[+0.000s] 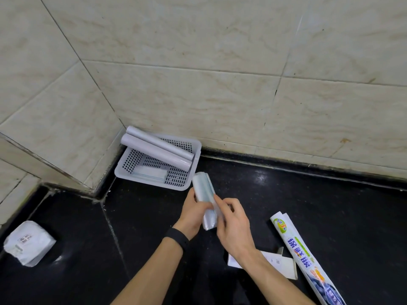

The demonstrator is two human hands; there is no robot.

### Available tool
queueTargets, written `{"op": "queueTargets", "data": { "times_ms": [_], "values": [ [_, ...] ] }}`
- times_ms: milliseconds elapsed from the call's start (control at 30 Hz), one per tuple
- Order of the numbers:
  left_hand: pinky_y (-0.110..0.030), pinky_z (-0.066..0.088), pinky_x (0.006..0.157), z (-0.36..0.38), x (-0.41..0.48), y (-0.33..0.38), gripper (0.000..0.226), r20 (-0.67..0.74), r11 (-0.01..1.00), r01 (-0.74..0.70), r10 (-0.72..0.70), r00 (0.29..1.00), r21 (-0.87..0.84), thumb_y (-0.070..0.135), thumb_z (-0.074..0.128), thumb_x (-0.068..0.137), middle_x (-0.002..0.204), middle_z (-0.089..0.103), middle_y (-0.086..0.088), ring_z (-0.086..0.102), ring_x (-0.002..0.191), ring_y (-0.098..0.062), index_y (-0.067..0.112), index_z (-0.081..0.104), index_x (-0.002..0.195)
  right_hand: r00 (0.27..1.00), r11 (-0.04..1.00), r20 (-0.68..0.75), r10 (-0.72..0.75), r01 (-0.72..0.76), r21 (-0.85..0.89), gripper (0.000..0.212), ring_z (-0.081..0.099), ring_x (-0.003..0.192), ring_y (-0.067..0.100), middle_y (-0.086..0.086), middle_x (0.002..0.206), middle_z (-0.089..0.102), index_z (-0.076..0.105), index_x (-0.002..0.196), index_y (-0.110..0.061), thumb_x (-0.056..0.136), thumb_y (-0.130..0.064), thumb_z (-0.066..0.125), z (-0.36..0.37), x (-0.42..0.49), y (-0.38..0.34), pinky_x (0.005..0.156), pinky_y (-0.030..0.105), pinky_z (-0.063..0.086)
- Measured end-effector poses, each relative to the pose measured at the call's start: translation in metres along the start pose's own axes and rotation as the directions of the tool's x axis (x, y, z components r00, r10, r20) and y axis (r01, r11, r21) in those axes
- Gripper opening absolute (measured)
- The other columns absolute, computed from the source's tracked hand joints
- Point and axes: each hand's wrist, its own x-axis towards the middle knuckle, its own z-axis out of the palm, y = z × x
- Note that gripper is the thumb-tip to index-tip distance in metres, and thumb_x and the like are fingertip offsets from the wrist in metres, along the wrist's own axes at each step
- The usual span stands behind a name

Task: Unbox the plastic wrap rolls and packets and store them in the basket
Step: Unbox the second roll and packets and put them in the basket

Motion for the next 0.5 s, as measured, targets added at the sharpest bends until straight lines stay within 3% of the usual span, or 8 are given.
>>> {"op": "queueTargets", "data": {
  "times_ms": [100,233,300,400,500],
  "values": [
    [-0.037,0.061,0.078,-0.002,0.002,0.001,0.061,-0.044,0.999,-0.025,0.027,0.999,0.048,-0.009,0.070,0.078,0.113,0.064,-0.014,0.068,0.101,-0.026,0.018,0.050,0.129,0.991,0.994,-0.137,0.014,0.001,0.110,0.032,0.060,0.086,0.007,-0.008,0.106,0.057,0.067,0.127,-0.019,0.095,-0.015,0.064,0.004,0.002,-0.005,0.078,0.014,0.050],
    [-0.045,0.055,0.093,-0.007,0.007,0.002,0.066,-0.071,0.992,-0.048,0.057,0.996,0.114,-0.012,0.066,0.076,0.119,0.061,-0.011,0.062,0.108,-0.025,0.015,0.047,0.133,0.910,0.812,-0.127,0.396,-0.282,0.512,0.020,0.062,0.091,-0.001,-0.005,0.102,0.068,0.074,0.110,-0.022,0.091,-0.015,0.070,0.003,0.012,-0.009,0.074,0.005,0.045],
    [-0.046,0.056,0.091,-0.010,0.007,0.005,0.065,-0.083,0.994,-0.028,0.037,0.996,0.103,-0.012,0.063,0.075,0.117,0.062,-0.010,0.062,0.106,-0.026,0.014,0.048,0.133,0.877,0.771,-0.137,0.461,-0.319,0.551,0.018,0.063,0.090,-0.002,-0.004,0.101,0.069,0.075,0.106,-0.023,0.090,-0.015,0.071,0.003,0.016,-0.004,0.074,0.005,0.045],
    [-0.050,0.055,0.092,-0.011,0.009,0.008,0.065,-0.043,0.998,0.013,-0.010,0.999,0.058,-0.014,0.059,0.074,0.119,0.063,-0.013,0.063,0.108,-0.030,0.013,0.048,0.133,0.891,0.821,-0.164,0.422,-0.299,0.487,0.021,0.062,0.091,0.001,-0.009,0.101,0.067,0.072,0.101,-0.031,0.091,-0.013,0.069,0.001,0.016,-0.001,0.078,0.013,0.050],
    [-0.053,0.054,0.094,-0.008,0.011,0.007,0.072,0.008,0.997,0.032,-0.033,0.999,0.065,-0.013,0.062,0.073,0.123,0.061,-0.018,0.062,0.111,-0.033,0.014,0.046,0.137,0.961,0.928,-0.167,0.221,-0.154,0.339,0.021,0.061,0.088,0.007,-0.010,0.099,0.062,0.075,0.106,-0.025,0.092,-0.011,0.068,0.002,0.012,-0.001,0.074,0.012,0.048]
  ]
}}
